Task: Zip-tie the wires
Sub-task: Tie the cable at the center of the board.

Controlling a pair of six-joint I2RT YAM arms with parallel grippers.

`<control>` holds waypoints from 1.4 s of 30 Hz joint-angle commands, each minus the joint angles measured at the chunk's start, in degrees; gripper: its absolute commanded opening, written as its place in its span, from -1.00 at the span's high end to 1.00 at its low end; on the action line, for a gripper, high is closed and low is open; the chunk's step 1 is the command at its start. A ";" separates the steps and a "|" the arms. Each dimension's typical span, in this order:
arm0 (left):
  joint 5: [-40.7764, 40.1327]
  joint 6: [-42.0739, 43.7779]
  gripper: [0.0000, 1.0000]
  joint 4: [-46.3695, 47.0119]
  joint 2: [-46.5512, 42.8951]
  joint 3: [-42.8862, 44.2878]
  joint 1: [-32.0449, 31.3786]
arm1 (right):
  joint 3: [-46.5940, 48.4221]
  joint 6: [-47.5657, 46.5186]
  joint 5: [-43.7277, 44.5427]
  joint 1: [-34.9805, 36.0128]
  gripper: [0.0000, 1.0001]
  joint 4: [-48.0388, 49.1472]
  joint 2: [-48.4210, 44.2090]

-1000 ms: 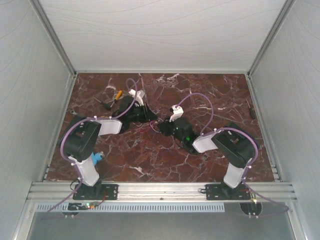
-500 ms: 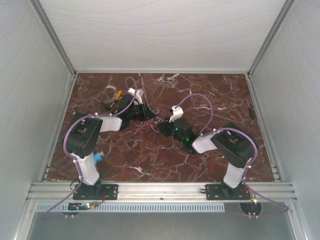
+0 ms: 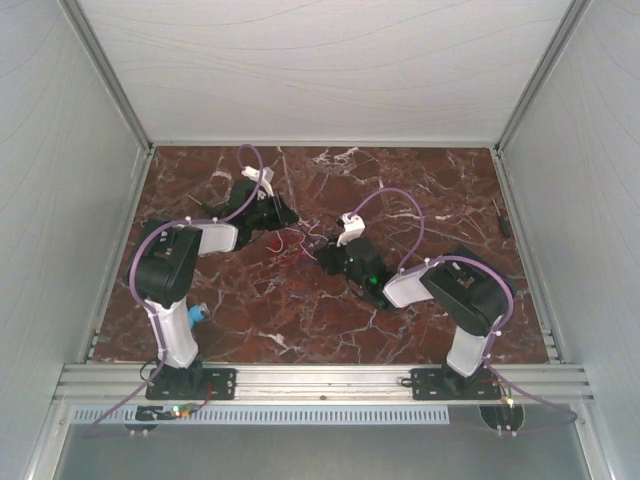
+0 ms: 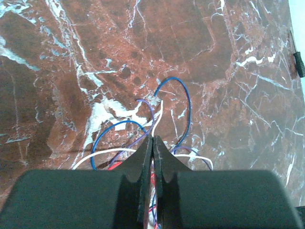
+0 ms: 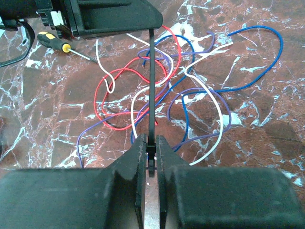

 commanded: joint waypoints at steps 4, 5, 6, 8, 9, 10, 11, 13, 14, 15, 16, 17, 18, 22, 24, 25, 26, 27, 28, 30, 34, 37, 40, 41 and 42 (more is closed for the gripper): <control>-5.66 2.56 1.00 2.92 1.96 4.63 3.93 | -1.47 -0.23 0.17 1.02 1.00 -0.03 1.48; -5.46 2.51 1.00 2.83 2.25 4.77 4.22 | -1.51 -0.23 0.21 0.98 1.00 -0.01 1.54; -5.50 2.57 1.00 2.76 2.38 4.98 4.47 | -1.58 -0.25 0.19 0.98 1.00 0.03 1.57; -6.03 3.27 1.00 2.25 2.76 5.42 4.56 | -1.67 -0.23 0.30 1.00 1.00 0.11 1.70; -6.11 3.58 1.00 2.01 2.93 5.63 4.59 | -1.69 -0.23 0.23 0.98 1.00 0.16 1.74; -6.23 3.70 1.00 2.02 3.12 5.75 4.71 | -1.69 -0.23 0.21 0.98 1.00 0.24 1.81; -6.15 3.61 1.00 2.04 3.22 5.86 4.91 | -1.69 -0.25 0.26 0.98 1.00 0.34 1.97; -6.17 3.56 1.00 1.88 3.59 6.14 5.25 | -1.70 -0.21 0.22 0.98 1.00 0.42 2.22; -6.26 3.62 1.00 1.80 3.70 6.31 5.38 | -1.78 -0.07 0.21 1.02 1.00 0.43 2.32; -6.42 3.76 1.00 1.70 3.94 6.67 5.49 | -1.78 0.01 0.16 0.98 1.00 0.50 2.49; -6.79 4.00 1.00 1.22 4.19 7.14 5.58 | -1.86 0.03 0.17 1.08 1.00 0.60 2.53; -7.19 4.22 1.00 0.58 4.53 7.68 5.61 | -1.91 0.09 0.18 1.07 1.00 0.68 2.68; -7.46 4.35 1.00 0.21 4.86 8.23 5.65 | -1.95 0.17 0.16 1.09 1.00 0.76 2.81; -8.09 4.52 1.00 -1.43 6.42 10.78 5.74 | -2.18 0.47 0.30 1.17 1.00 1.22 3.52; -8.26 4.61 1.00 -2.14 7.07 11.99 5.73 | -2.37 0.56 0.29 1.24 1.00 1.38 3.72; -8.34 4.61 1.00 -2.57 7.44 12.65 5.69 | -2.44 0.64 0.33 1.26 1.00 1.48 3.83; -8.44 4.75 1.00 -2.76 7.74 13.27 5.72 | -2.52 0.65 0.31 1.31 1.00 1.47 3.77; -8.55 4.85 1.00 -3.06 8.09 13.99 5.72 | -2.63 0.65 0.41 1.39 1.00 1.52 3.76; -8.75 4.99 1.00 -3.53 8.42 14.67 5.80 | -2.78 0.70 0.41 1.35 1.00 1.56 3.78; -9.16 5.21 1.00 -4.25 9.13 16.02 5.96 | -2.99 0.81 0.43 1.39 1.00 1.70 3.85; -8.75 5.20 1.00 -5.62 10.41 18.78 6.49 | -3.41 0.96 0.52 1.50 1.00 1.94 4.01; -8.75 5.31 1.00 -6.12 10.98 19.94 6.53 | -3.45 1.01 0.54 1.51 1.00 2.09 4.27; -9.24 5.59 1.00 -6.55 11.63 20.78 6.52 | -3.44 1.09 0.50 1.54 1.00 2.10 4.40; -9.49 5.92 1.00 -7.00 11.88 21.12 6.52 | -3.49 1.09 0.63 1.51 1.00 2.10 4.29; -9.66 6.18 1.00 -7.44 12.13 21.60 6.49 | -3.54 1.11 0.63 1.50 1.00 2.10 4.25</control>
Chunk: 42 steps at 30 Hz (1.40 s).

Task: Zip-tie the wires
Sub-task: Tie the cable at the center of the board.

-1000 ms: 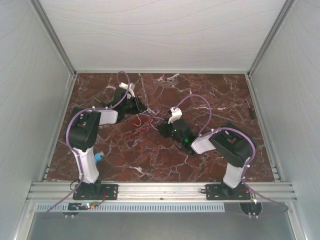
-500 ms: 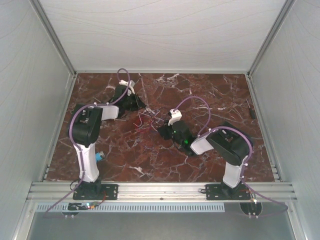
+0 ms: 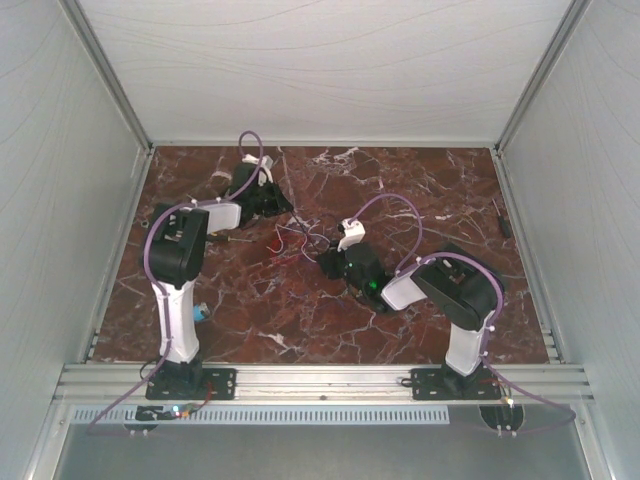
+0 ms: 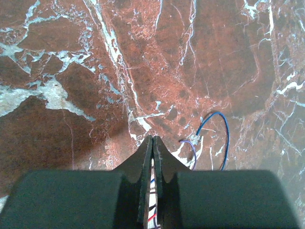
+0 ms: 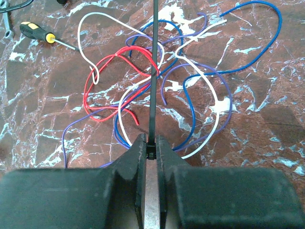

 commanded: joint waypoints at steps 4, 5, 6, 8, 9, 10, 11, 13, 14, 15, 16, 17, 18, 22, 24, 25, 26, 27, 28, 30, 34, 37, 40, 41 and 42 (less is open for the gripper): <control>-6.26 2.93 1.00 6.86 1.21 4.30 3.15 | -1.70 0.20 -1.35 1.08 1.00 -1.54 0.71; -5.33 3.02 1.00 8.16 0.80 3.43 3.10 | -1.39 0.09 -1.58 1.12 1.00 -1.86 0.51; -4.72 3.06 1.00 9.16 0.33 2.66 2.95 | -0.73 -0.26 -1.77 1.11 0.99 -2.49 0.31; -3.64 3.07 0.94 10.29 -0.62 1.58 2.81 | 0.28 -0.79 -2.18 1.11 0.73 -3.81 -0.29; -3.10 3.19 0.80 10.78 -1.08 1.28 2.72 | 0.82 -1.00 -2.42 1.11 0.56 -4.33 -0.65; -2.59 3.39 0.67 11.07 -1.45 1.12 2.61 | 1.33 -1.19 -2.48 1.11 0.38 -4.91 -0.93; -1.94 3.84 0.52 11.18 -1.85 1.09 2.33 | 1.78 -1.32 -2.44 1.11 0.18 -5.37 -1.35; -0.67 5.11 0.27 11.24 -2.58 1.04 1.85 | 2.51 -1.49 -2.51 1.06 -0.04 -6.30 -2.21; -0.36 5.70 0.16 11.48 -2.99 0.98 1.39 | 2.74 -1.56 -2.61 1.04 -0.11 -6.74 -2.71; -0.23 6.12 0.06 11.57 -3.41 0.79 1.15 | 3.12 -1.71 -2.88 1.04 -0.14 -7.20 -3.30; -0.37 6.28 -0.02 11.54 -3.84 0.71 0.86 | 3.35 -1.88 -3.02 1.02 -0.17 -7.84 -4.02; -0.54 6.44 -0.09 11.44 -4.45 0.65 0.76 | 3.66 -2.02 -3.13 1.02 -0.19 -8.50 -4.75; -0.54 6.44 -0.18 11.32 -5.15 0.46 0.60 | 3.77 -2.31 -3.16 1.02 -0.21 -9.13 -5.76; -2.14 6.95 -0.99 11.25 -8.24 -0.67 0.32 | 3.92 -3.60 -2.72 0.94 -0.33 -11.90 -10.78; -3.14 7.33 -1.00 10.58 -9.97 -1.01 0.34 | 4.14 -4.76 -2.17 0.93 -0.39 -13.64 -13.98; -3.60 7.58 -1.00 10.14 -11.02 -1.06 0.34 | 4.30 -5.67 -1.95 0.89 -0.43 -14.45 -14.88; -4.42 7.82 -1.00 9.36 -12.12 -1.13 0.29 | 4.52 -6.57 -1.64 0.87 -0.48 -15.31 -16.78; -4.96 7.97 -1.00 8.72 -13.42 -1.16 0.34 | 4.85 -7.44 -1.40 0.77 -0.52 -16.28 -18.24; -5.39 8.21 -1.00 8.21 -14.81 -1.23 0.29 | 5.27 -8.32 -1.29 0.55 -0.55 -17.25 -19.63; -6.03 8.82 -1.00 6.30 -17.91 -1.15 0.27 | 6.76 -10.32 -1.14 0.14 -0.62 -20.13 -22.59; -8.28 11.26 -1.00 0.08 -25.64 -0.64 0.23 | 10.49 -15.11 -1.16 -1.03 -0.91 -25.39 -28.68; -10.31 13.89 -1.00 -3.74 -32.07 -0.95 0.26 | 13.29 -17.91 -0.46 -2.52 -0.96 -28.42 -32.96; -12.29 16.58 -1.00 -7.03 -38.69 -2.09 0.19 | 15.62 -20.66 1.53 -4.42 -0.96 -30.64 -36.73; -13.03 17.79 -1.00 -7.89 -40.91 -2.97 0.13 | 16.00 -21.85 1.86 -5.10 -0.96 -30.97 -37.99; -13.80 18.95 -1.00 -8.42 -43.44 -4.26 0.18 | 16.01 -23.00 2.42 -5.88 -0.96 -31.12 -39.22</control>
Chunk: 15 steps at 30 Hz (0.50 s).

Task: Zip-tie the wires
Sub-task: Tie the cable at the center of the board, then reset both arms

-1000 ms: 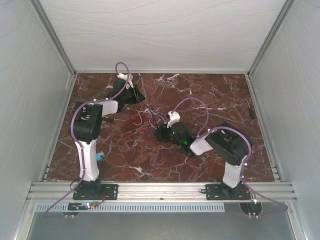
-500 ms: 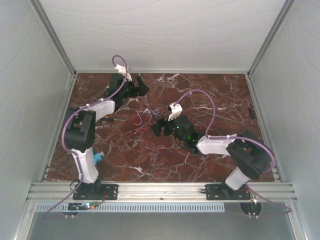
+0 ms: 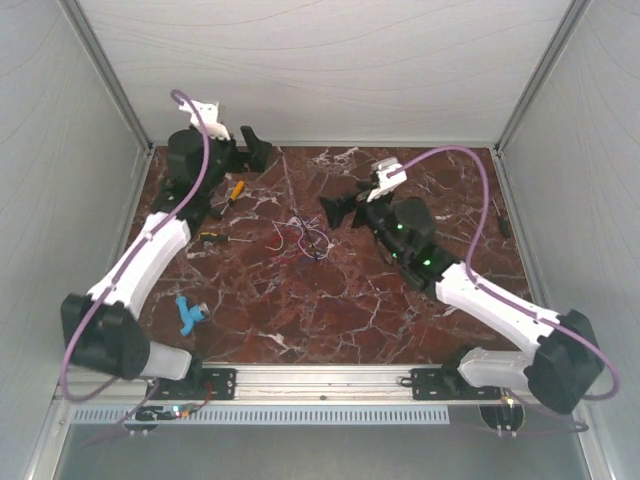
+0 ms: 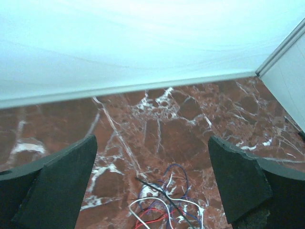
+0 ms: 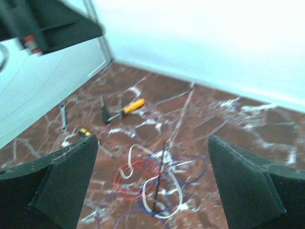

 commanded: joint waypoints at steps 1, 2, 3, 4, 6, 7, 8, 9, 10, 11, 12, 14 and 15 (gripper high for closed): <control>-4.88 6.69 -1.00 -4.38 -9.96 -3.84 -0.19 | 1.84 -7.36 3.87 -2.95 -0.96 -3.25 -5.85; -5.51 8.24 -1.00 -4.03 -12.82 -6.32 -0.19 | 0.95 -8.94 4.89 -3.68 -0.96 -2.58 -7.07; -6.10 9.82 -1.00 -3.07 -15.84 -9.08 -0.21 | -0.32 -10.44 6.13 -4.49 -0.96 -1.64 -8.18; -7.66 11.08 -1.00 -2.08 -18.81 -12.56 -0.43 | -1.68 -12.30 7.37 -5.42 -0.96 -0.65 -9.12; -11.78 10.53 -1.00 -0.17 -24.52 -19.64 -0.70 | -4.59 -16.24 10.75 -7.63 -0.96 1.21 -10.29; -13.45 9.81 -1.00 0.93 -27.20 -23.31 -0.68 | -6.08 -18.43 11.89 -9.02 -0.96 1.56 -10.41; -14.91 9.70 -1.00 3.46 -29.60 -26.95 -0.74 | -7.47 -19.67 12.15 -10.71 -0.97 1.87 -10.38; -15.85 10.55 -1.00 6.11 -31.39 -31.19 -0.77 | -9.19 -20.33 11.73 -13.09 -0.96 2.09 -10.28; -16.16 11.19 -1.00 9.84 -33.01 -35.50 -0.75 | -10.91 -20.39 11.06 -15.10 -0.96 2.58 -10.09; -16.35 11.97 -0.99 14.43 -34.20 -39.56 -0.75 | -12.85 -20.58 10.01 -17.12 -0.96 3.59 -9.81; -16.78 12.91 -1.00 19.10 -35.00 -43.66 -0.67 | -14.98 -20.02 9.76 -18.82 -0.96 5.13 -9.51; -16.44 14.95 -1.00 29.89 -35.66 -52.41 -0.66 | -18.88 -16.66 10.69 -22.33 -0.97 8.37 -8.93; -16.31 15.60 -1.00 34.70 -35.41 -55.49 -0.72 | -20.60 -14.82 9.30 -24.65 -0.97 9.05 -8.78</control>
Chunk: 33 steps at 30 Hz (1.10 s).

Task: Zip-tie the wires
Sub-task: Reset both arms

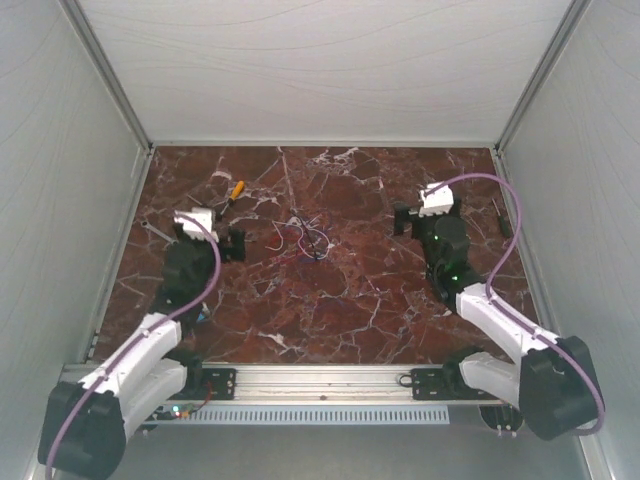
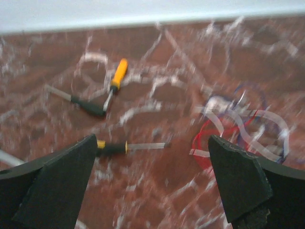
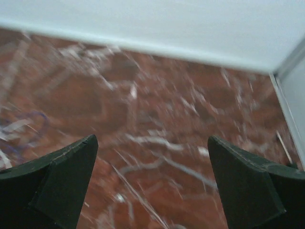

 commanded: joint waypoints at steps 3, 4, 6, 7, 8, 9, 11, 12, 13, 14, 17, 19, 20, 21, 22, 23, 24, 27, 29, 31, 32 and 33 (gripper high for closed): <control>-4.07 5.29 -1.00 32.87 2.28 -15.03 -0.21 | -10.29 5.83 -6.93 -12.25 -0.96 8.88 1.42; -5.07 5.36 -1.00 34.80 3.89 -15.74 -0.21 | -11.79 7.05 -7.70 -13.66 -0.96 11.01 2.25; -5.69 6.62 -1.00 39.74 8.10 -17.13 -0.21 | -14.10 8.01 -8.86 -15.47 -0.96 14.99 4.68; -5.99 6.88 -1.00 43.33 10.37 -18.21 -0.21 | -14.82 8.27 -8.99 -15.93 -0.96 16.74 6.25; -6.15 7.03 -1.00 47.84 13.00 -19.32 -0.15 | -15.35 8.42 -9.01 -16.15 -0.96 18.14 7.72; -6.35 7.32 -1.00 52.18 15.83 -20.56 -0.13 | -15.90 8.59 -9.01 -16.25 -0.97 19.72 9.02; -6.89 8.36 -0.99 61.26 21.83 -22.22 -0.16 | -16.40 7.73 -8.69 -16.36 -0.97 21.24 11.17; -7.24 8.82 -0.99 64.60 24.83 -22.79 -0.10 | -16.96 7.35 -8.12 -16.36 -0.97 22.82 12.06; -7.11 9.43 -0.99 67.86 28.03 -23.10 0.02 | -18.02 6.64 -8.01 -16.40 -0.97 25.64 13.06; -6.62 9.87 -1.00 70.49 30.82 -23.24 0.09 | -19.02 5.98 -8.01 -16.43 -0.96 28.21 13.88; -3.91 9.06 -0.99 79.35 38.11 -23.49 1.15 | -20.59 4.53 -8.06 -16.54 -0.96 34.81 16.63; -1.40 8.25 -0.99 79.94 41.64 -22.38 2.47 | -19.88 5.03 -10.24 -17.42 -0.96 34.16 17.99; -0.83 7.63 -0.99 79.91 42.64 -21.87 3.22 | -19.70 5.36 -12.65 -18.32 -0.97 34.50 18.96; 0.66 6.72 -0.99 79.90 43.03 -21.74 4.15 | -19.77 5.72 -14.53 -19.29 -0.96 35.67 20.08; 2.66 5.78 -0.99 79.95 43.61 -21.69 5.51 | -20.03 6.22 -15.72 -19.98 -0.96 37.14 21.39; 3.58 5.57 -0.99 79.60 44.16 -21.24 6.35 | -20.55 6.73 -16.57 -20.80 -0.97 39.17 22.73; 4.06 5.36 -0.99 79.22 44.14 -20.76 6.67 | -21.02 7.12 -17.17 -21.22 -0.96 41.27 24.32; 5.63 4.01 -0.99 76.26 43.36 -19.52 8.37 | -19.42 6.95 -18.69 -21.60 -0.96 43.33 28.69; 8.68 2.67 -0.99 68.87 41.64 -16.83 10.29 | -13.81 6.85 -20.59 -22.15 -0.96 32.17 28.93; 14.11 1.50 -0.99 55.97 40.22 -10.94 12.88 | -13.22 8.76 -24.04 -24.59 -0.96 30.34 28.89; 16.42 0.34 -1.00 51.24 40.12 -8.80 14.30 | -13.07 8.89 -24.49 -24.77 -0.97 30.62 29.15; 18.03 -1.72 -1.00 50.33 40.24 -8.31 16.07 | -13.07 8.77 -24.07 -24.57 -0.96 30.69 29.22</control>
